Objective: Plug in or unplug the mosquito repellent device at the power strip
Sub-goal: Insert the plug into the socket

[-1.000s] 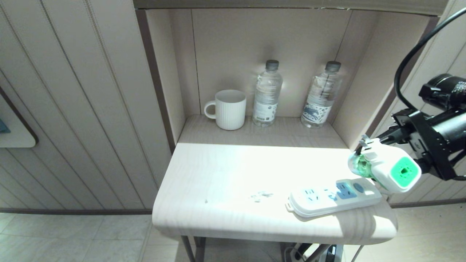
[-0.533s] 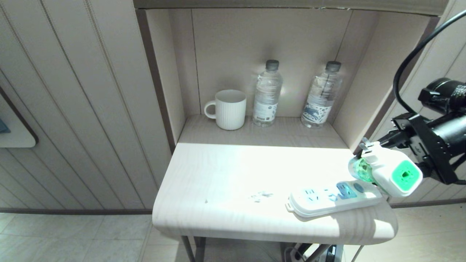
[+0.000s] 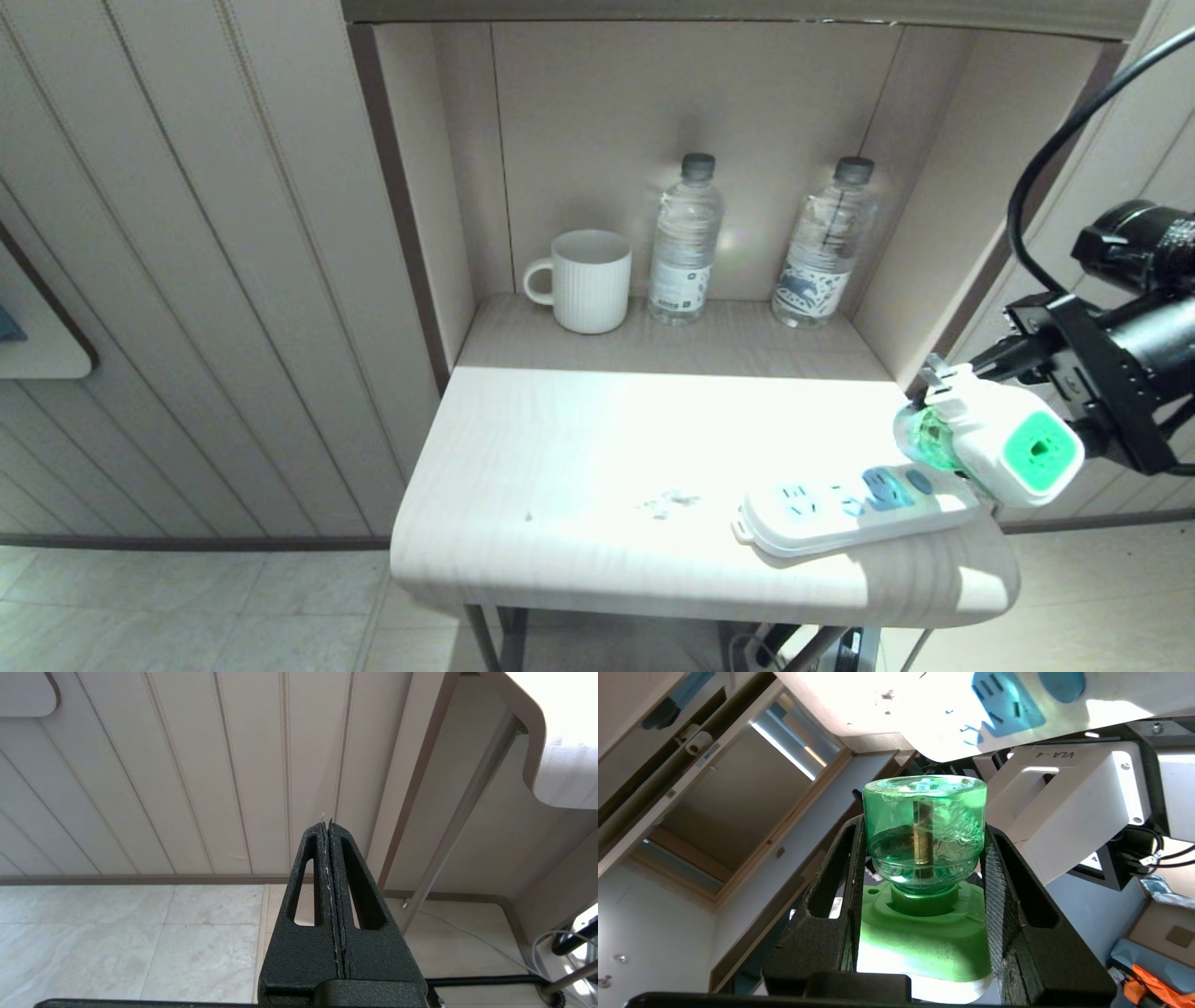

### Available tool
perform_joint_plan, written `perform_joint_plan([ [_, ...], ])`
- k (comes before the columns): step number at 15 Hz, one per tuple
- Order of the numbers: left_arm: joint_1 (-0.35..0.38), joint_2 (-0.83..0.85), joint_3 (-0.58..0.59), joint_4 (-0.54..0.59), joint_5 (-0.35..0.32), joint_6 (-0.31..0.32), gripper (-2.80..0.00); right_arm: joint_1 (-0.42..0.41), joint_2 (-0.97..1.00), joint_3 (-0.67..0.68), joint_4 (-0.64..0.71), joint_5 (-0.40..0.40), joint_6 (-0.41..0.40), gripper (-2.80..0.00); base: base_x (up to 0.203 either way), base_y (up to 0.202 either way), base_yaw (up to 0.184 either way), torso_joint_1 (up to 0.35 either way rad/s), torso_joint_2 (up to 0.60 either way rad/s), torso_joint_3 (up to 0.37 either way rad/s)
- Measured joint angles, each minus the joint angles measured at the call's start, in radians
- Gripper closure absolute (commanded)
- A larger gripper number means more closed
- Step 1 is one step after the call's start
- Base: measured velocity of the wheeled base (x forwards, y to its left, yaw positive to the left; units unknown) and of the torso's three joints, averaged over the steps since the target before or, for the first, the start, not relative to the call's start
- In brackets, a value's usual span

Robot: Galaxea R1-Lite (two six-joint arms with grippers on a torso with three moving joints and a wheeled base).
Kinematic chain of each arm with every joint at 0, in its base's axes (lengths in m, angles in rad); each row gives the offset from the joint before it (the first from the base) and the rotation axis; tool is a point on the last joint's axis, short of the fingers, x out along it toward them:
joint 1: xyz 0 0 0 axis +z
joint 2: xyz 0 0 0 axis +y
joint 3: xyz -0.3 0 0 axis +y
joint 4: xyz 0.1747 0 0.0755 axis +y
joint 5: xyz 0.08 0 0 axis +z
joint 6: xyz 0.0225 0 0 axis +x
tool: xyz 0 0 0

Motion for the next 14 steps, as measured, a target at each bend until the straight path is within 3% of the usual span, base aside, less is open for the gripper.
perform_joint_plan([
  [14, 0.000, 0.000, 0.000, 0.000, 0.000, 0.000, 0.00, 0.000, 0.016, 0.057, 0.000, -0.012, -0.009, 0.00, 0.000, 0.000, 0.000, 0.000, 0.00, 0.000],
])
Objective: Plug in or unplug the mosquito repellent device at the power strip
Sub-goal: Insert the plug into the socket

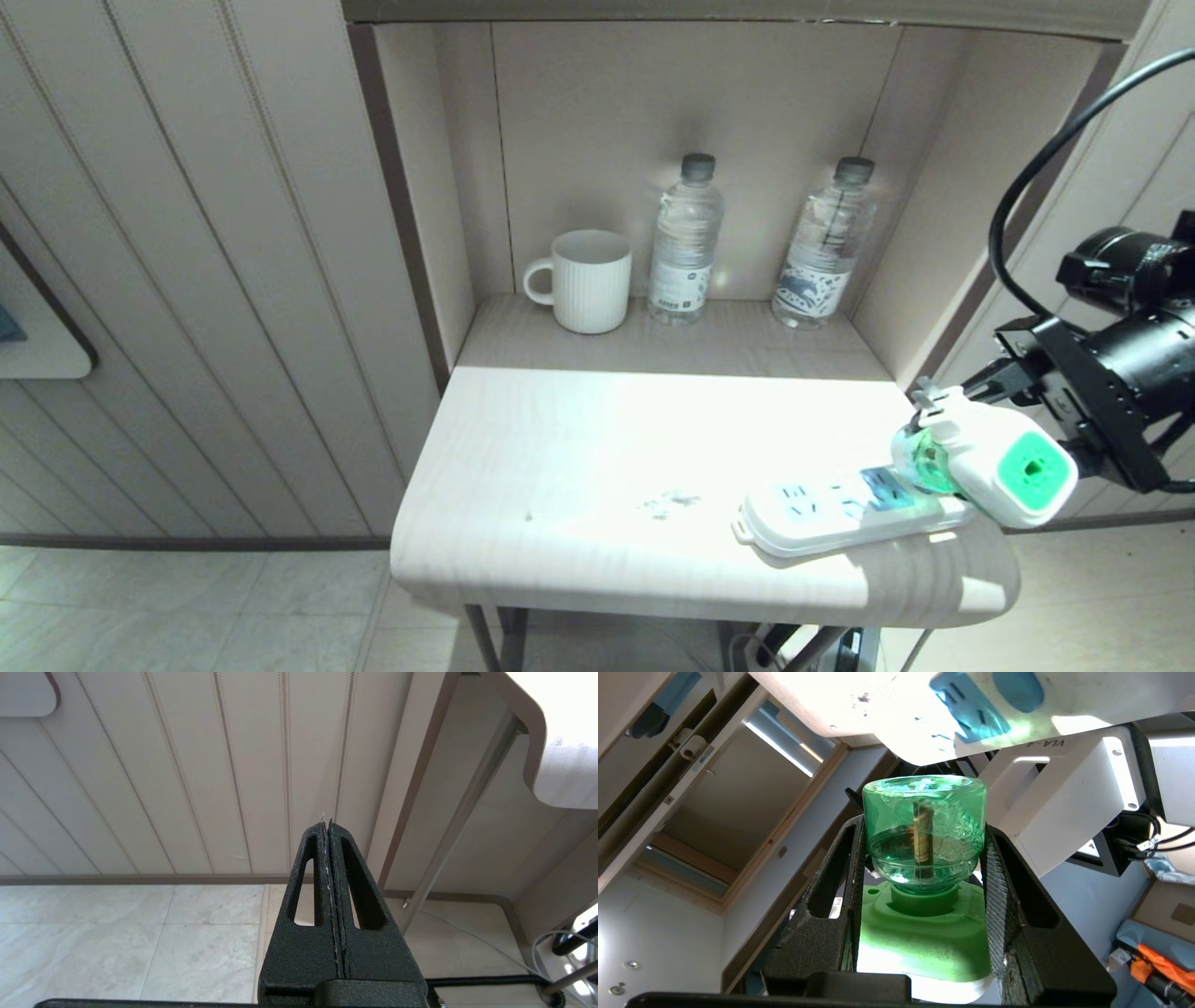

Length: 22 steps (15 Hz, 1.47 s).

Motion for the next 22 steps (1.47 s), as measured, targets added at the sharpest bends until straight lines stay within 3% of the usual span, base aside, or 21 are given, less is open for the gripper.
perform_joint_plan([
  [13, 0.000, 0.000, 0.000, 0.000, 0.000, 0.000, 0.00, 0.055, 0.019, 0.111, 0.000, -0.007, -0.003, 0.00, 0.000, 0.000, 0.000, 0.000, 0.00, 0.000],
  [22, -0.001, 0.000, 0.000, 0.000, 0.000, 0.000, 0.00, 0.056, 0.072, 0.066, 0.000, 0.016, -0.006, 0.00, 0.000, 0.000, 0.000, 0.000, 0.00, 0.000],
])
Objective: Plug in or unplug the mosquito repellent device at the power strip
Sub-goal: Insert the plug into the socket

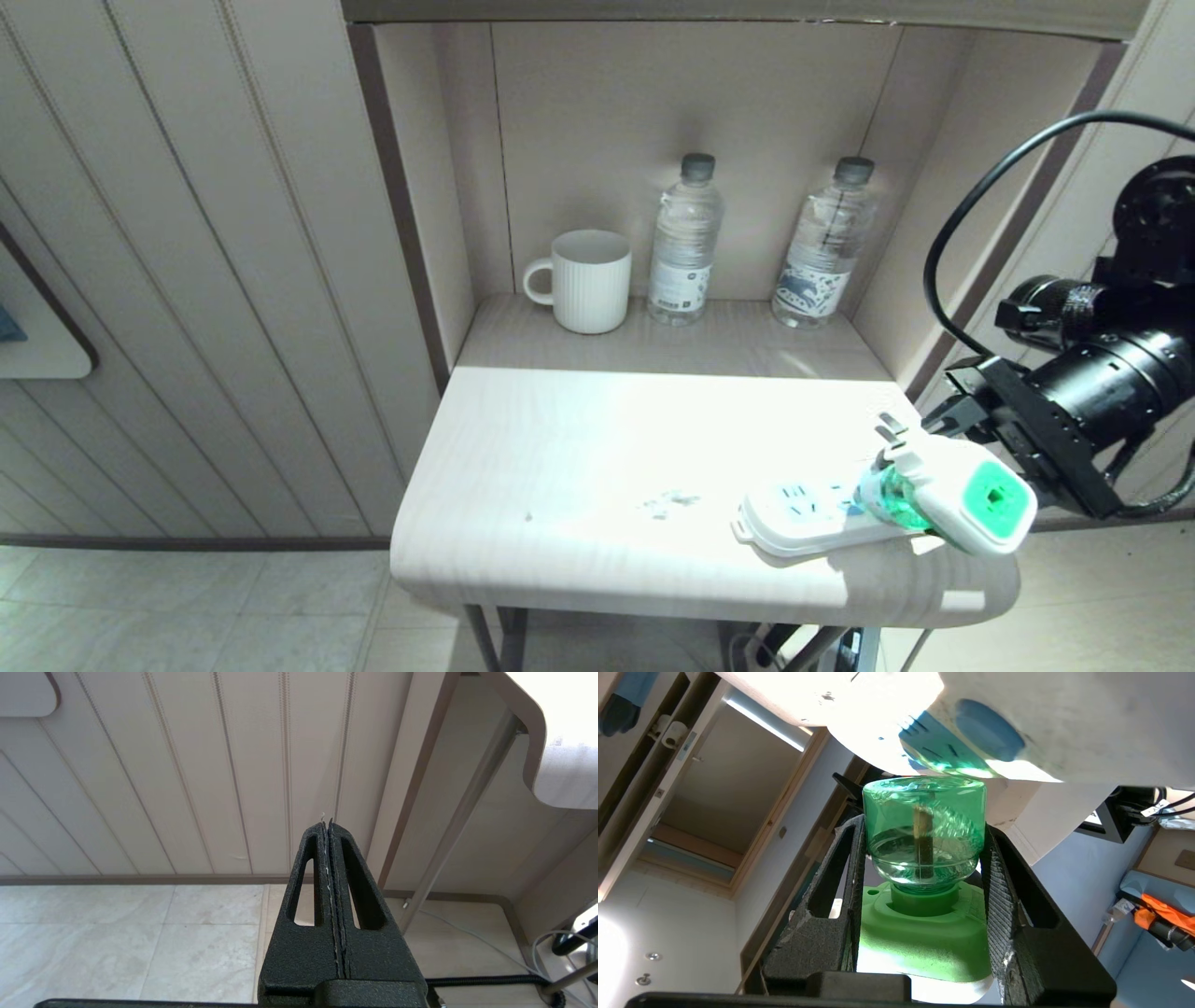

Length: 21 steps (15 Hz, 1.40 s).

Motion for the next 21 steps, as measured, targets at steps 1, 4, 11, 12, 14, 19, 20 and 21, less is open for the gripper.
perform_joint_plan([
  [1, 0.000, 0.000, 0.000, 0.000, 0.000, 0.000, 0.00, 0.000, 0.003, -0.006, 0.000, 0.004, 0.000, 0.00, 0.000, 0.000, 0.000, 0.000, 0.00, 0.000],
  [4, 0.001, 0.000, 0.000, 0.000, 0.000, 0.000, 0.00, 0.000, 0.010, -0.015, 0.000, 0.006, 0.000, 0.00, 0.000, 0.000, 0.000, 0.000, 0.00, 0.000],
  [11, 0.001, 0.000, 0.000, 0.000, 0.000, 0.000, 0.00, -0.003, 0.034, -0.030, 0.001, 0.008, -0.001, 0.00, 0.000, 0.000, 0.000, 0.000, 0.00, 0.000],
  [12, 0.001, 0.000, 0.000, 0.000, 0.000, 0.000, 0.00, -0.003, 0.036, -0.033, 0.001, 0.008, -0.001, 0.00, 0.000, 0.000, 0.000, 0.000, 0.00, 0.000],
  [14, 0.001, 0.000, 0.000, 0.000, 0.000, 0.000, 0.00, -0.005, 0.040, -0.038, 0.000, 0.011, -0.001, 0.00, 0.000, 0.000, 0.000, 0.000, 0.00, 0.000],
  [19, 0.000, 0.000, 0.000, 0.000, 0.000, 0.000, 0.00, -0.007, 0.043, -0.051, 0.000, 0.011, -0.001, 0.00, 0.000, 0.000, 0.000, 0.000, 0.00, 0.000],
  [20, 0.001, 0.000, 0.000, 0.000, 0.000, 0.000, 0.00, -0.007, 0.040, -0.051, 0.000, 0.012, -0.001, 0.00, 0.000, 0.000, 0.000, 0.000, 0.00, 0.000],
  [21, 0.001, 0.000, 0.000, 0.000, 0.000, 0.000, 0.00, -0.007, 0.035, -0.049, -0.001, 0.017, -0.002, 0.00, 0.000, 0.000, 0.000, 0.000, 0.00, 0.000],
])
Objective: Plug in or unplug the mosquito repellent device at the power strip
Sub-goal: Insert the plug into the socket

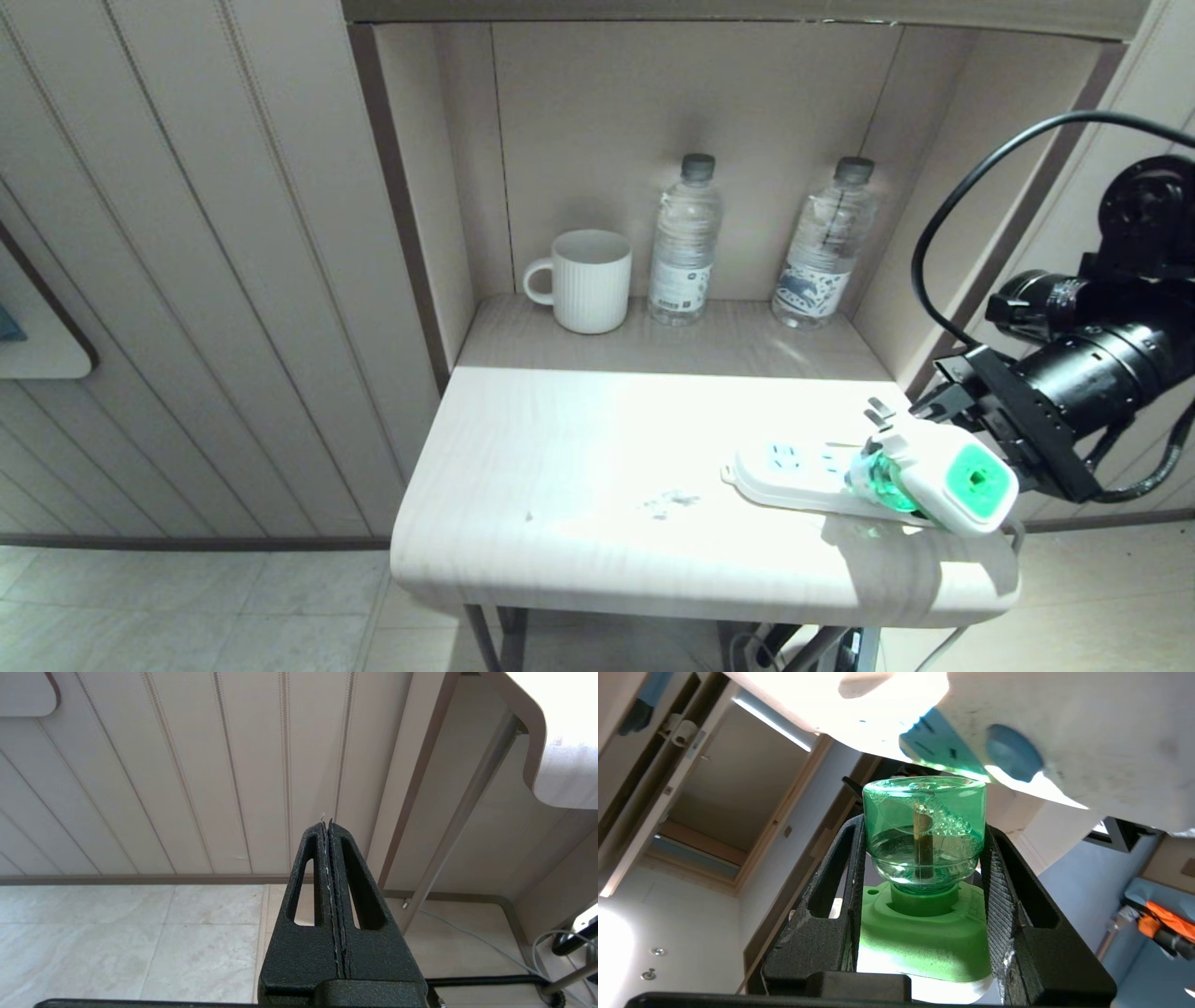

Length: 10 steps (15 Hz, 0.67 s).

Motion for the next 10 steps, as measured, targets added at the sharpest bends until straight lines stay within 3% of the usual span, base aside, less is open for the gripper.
perform_joint_plan([
  [5, -0.001, 0.000, -0.001, 0.000, 0.000, 0.000, 0.00, 0.030, -0.048, 0.019, 0.001, 0.016, -0.001, 0.00, 0.000, 0.000, 0.000, 0.000, 0.00, 0.000],
  [10, 0.000, 0.000, 0.000, 0.000, 0.000, 0.000, 0.00, 0.218, -0.063, 0.037, 0.001, 0.019, -0.001, 0.00, 0.000, 0.000, 0.000, 0.000, 0.00, 0.000],
])
